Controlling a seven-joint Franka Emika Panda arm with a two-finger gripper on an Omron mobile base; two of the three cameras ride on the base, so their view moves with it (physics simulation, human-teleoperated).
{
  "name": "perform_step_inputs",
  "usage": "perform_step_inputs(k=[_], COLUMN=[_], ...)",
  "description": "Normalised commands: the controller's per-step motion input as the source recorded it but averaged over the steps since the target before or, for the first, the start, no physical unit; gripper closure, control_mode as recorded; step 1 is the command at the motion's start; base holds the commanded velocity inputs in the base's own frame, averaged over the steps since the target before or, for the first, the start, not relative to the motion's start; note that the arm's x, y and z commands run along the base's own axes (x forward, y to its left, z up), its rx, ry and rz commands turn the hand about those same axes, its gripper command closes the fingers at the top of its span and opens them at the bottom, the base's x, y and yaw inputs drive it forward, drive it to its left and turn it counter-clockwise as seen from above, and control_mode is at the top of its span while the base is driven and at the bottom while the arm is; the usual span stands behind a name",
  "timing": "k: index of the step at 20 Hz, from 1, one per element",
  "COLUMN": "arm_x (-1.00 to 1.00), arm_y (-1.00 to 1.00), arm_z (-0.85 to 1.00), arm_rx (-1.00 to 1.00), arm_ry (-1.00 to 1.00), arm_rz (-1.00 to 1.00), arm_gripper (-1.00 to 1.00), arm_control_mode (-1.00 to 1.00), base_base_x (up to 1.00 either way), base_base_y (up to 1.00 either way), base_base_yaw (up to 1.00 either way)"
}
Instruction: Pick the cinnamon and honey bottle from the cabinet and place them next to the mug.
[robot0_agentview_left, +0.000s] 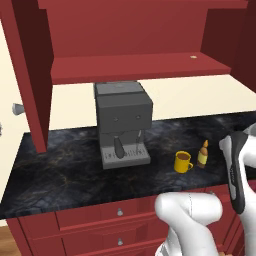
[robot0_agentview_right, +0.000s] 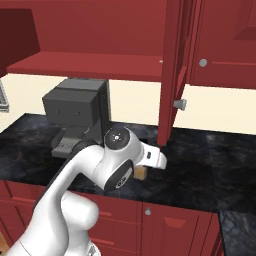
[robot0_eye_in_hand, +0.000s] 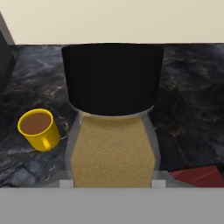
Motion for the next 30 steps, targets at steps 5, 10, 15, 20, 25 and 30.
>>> perform_step_inputs(k=[5,10,15,20,25,30], arm_x=[0.00,0.02,0.07,0.06,0.13,0.01], arm_y=[0.00,-0.05,-0.22,-0.04,0.00,-0.22], arm_z=[-0.32,-0.23,-0.03,0.00,0.00,0.00], arm_rx=[0.00,0.00,0.00,0.00,0.00,0.00], arm_ry=[-0.15,-0.19,-0.15,-0.04,0.00,0.00], arm_rz=[0.00,0.00,0.00,0.00,0.04,0.19], arm_gripper=[1.00,1.00,1.00,1.00,1.00,1.00], arm_control_mode=[-1.00,-1.00,-1.00,-1.00,-1.00,-1.00], base_base_x=[0.00,0.00,0.00,0.00,0.00,0.00], base_base_y=[0.00,0.00,0.00,0.00,0.00,0.00], base_base_yaw=[0.00,0.00,0.00,0.00,0.00,0.00])
